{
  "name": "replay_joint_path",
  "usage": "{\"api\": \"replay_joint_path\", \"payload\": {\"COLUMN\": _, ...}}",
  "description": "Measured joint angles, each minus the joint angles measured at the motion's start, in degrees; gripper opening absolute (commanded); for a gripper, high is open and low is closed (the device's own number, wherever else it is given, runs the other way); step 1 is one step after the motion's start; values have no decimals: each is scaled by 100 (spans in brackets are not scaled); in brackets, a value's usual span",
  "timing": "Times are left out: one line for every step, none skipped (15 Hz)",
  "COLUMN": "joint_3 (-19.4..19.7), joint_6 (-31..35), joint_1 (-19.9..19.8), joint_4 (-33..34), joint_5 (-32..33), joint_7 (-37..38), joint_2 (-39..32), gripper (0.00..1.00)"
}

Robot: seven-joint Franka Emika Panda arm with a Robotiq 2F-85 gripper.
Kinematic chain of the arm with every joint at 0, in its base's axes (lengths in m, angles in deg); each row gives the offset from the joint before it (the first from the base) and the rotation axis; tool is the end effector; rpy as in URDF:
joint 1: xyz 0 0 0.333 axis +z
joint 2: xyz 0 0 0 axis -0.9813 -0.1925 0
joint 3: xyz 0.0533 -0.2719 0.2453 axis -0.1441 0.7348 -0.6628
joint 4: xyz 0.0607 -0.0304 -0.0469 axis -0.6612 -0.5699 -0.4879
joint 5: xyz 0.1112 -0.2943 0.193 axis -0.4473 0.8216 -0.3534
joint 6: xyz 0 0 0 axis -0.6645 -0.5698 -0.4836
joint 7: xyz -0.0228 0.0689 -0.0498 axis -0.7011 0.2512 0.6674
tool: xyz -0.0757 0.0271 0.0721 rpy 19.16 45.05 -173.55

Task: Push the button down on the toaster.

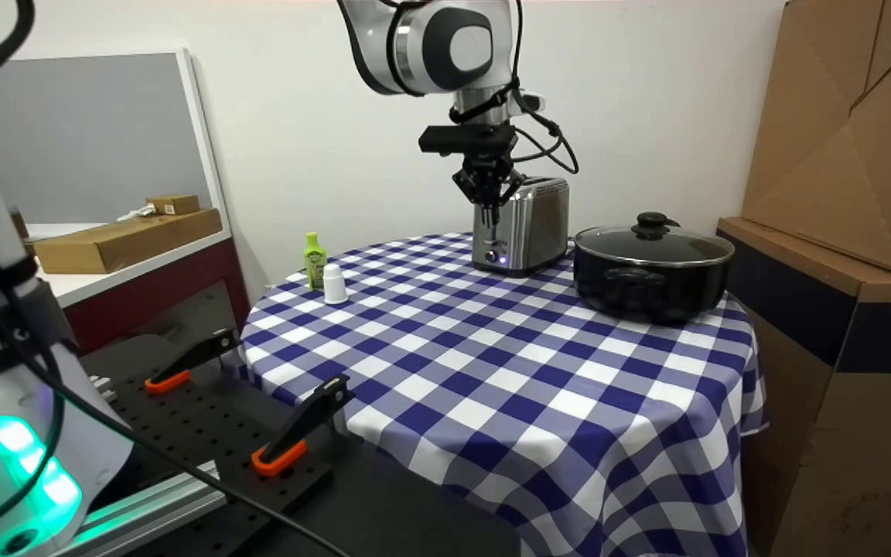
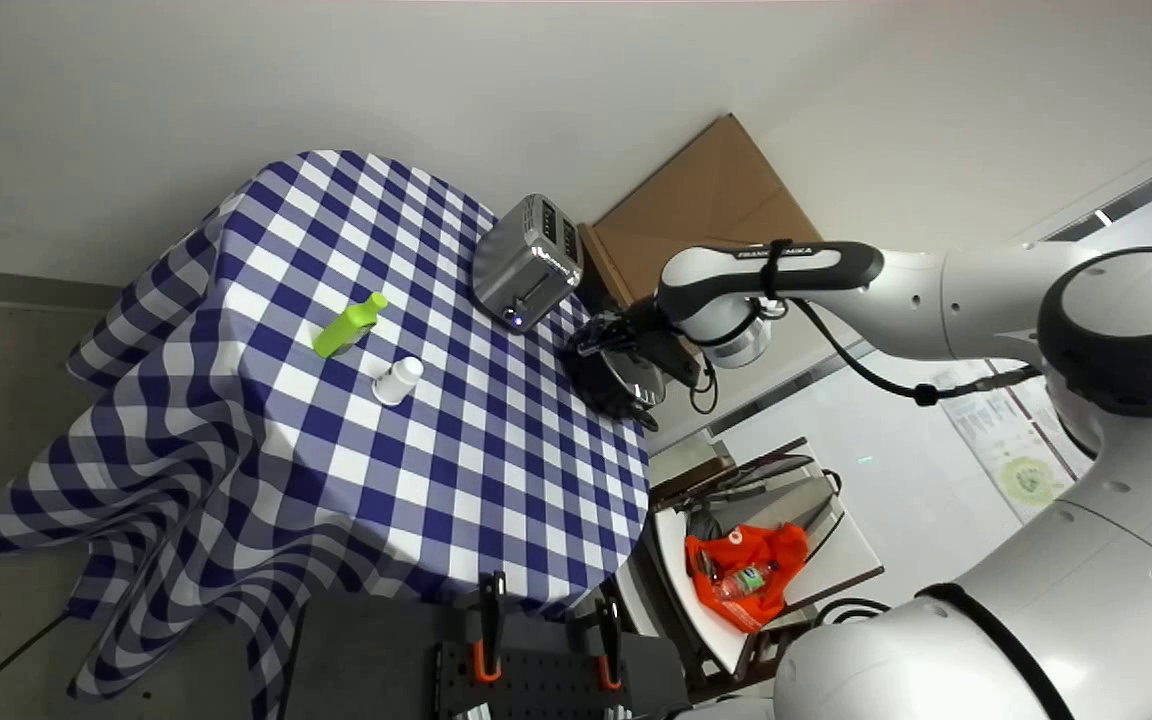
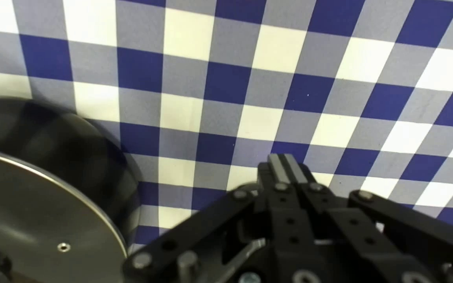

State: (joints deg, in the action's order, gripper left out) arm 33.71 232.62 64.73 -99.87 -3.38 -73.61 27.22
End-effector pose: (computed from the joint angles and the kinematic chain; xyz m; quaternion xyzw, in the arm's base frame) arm 0.5815 -0.0799 0.3076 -0.9927 -0.0369 -0.1138 0.0118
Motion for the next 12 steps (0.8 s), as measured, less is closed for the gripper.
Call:
{"api": "replay_joint_path", "payload": {"joint_3": 21, "joint_6": -15, "joint_1": -13, "joint_4": -212, "joint_5": -33, "joint_7": -1, "joint_2": 209, "gripper": 0}}
{"api": "replay_joint_path", "payload": {"joint_3": 50, "joint_6": -21, "joint_1": -11, "joint_4": -431, "joint_5": -43, "joint_7": -1, "joint_2": 413, "gripper": 0}}
{"api": "replay_joint_path", "payload": {"joint_3": 74, "joint_6": -25, "joint_1": -1, "joint_4": -645, "joint_5": -45, "joint_7": 0, "joint_2": 605, "gripper": 0}}
{"api": "replay_joint_path", "payload": {"joint_3": 105, "joint_6": -34, "joint_1": 25, "joint_4": -857, "joint_5": -45, "joint_7": 12, "joint_2": 793, "gripper": 0}}
{"api": "replay_joint_path", "payload": {"joint_3": 138, "joint_6": -44, "joint_1": 61, "joint_4": -1052, "joint_5": -46, "joint_7": 22, "joint_2": 970, "gripper": 0}}
{"api": "replay_joint_path", "payload": {"joint_3": 181, "joint_6": -64, "joint_1": 114, "joint_4": -1239, "joint_5": -47, "joint_7": 42, "joint_2": 1148, "gripper": 0}}
{"api": "replay_joint_path", "payload": {"joint_3": 231, "joint_6": -92, "joint_1": 177, "joint_4": -1403, "joint_5": -47, "joint_7": 61, "joint_2": 1318, "gripper": 0}}
{"api": "replay_joint_path", "payload": {"joint_3": 282, "joint_6": -147, "joint_1": 237, "joint_4": -1550, "joint_5": -47, "joint_7": 79, "joint_2": 1490, "gripper": 0}}
{"api": "replay_joint_path", "payload": {"joint_3": 331, "joint_6": -220, "joint_1": 289, "joint_4": -1671, "joint_5": -47, "joint_7": 102, "joint_2": 1651, "gripper": 0}}
{"api": "replay_joint_path", "payload": {"joint_3": 384, "joint_6": -326, "joint_1": 338, "joint_4": -1779, "joint_5": -51, "joint_7": 107, "joint_2": 1817, "gripper": 1}}
{"api": "replay_joint_path", "payload": {"joint_3": 438, "joint_6": -455, "joint_1": 377, "joint_4": -1864, "joint_5": -75, "joint_7": 101, "joint_2": 1974, "gripper": 1}}
{"api": "replay_joint_path", "payload": {"joint_3": 483, "joint_6": -552, "joint_1": 409, "joint_4": -1925, "joint_5": -101, "joint_7": 96, "joint_2": 2109, "gripper": 1}}
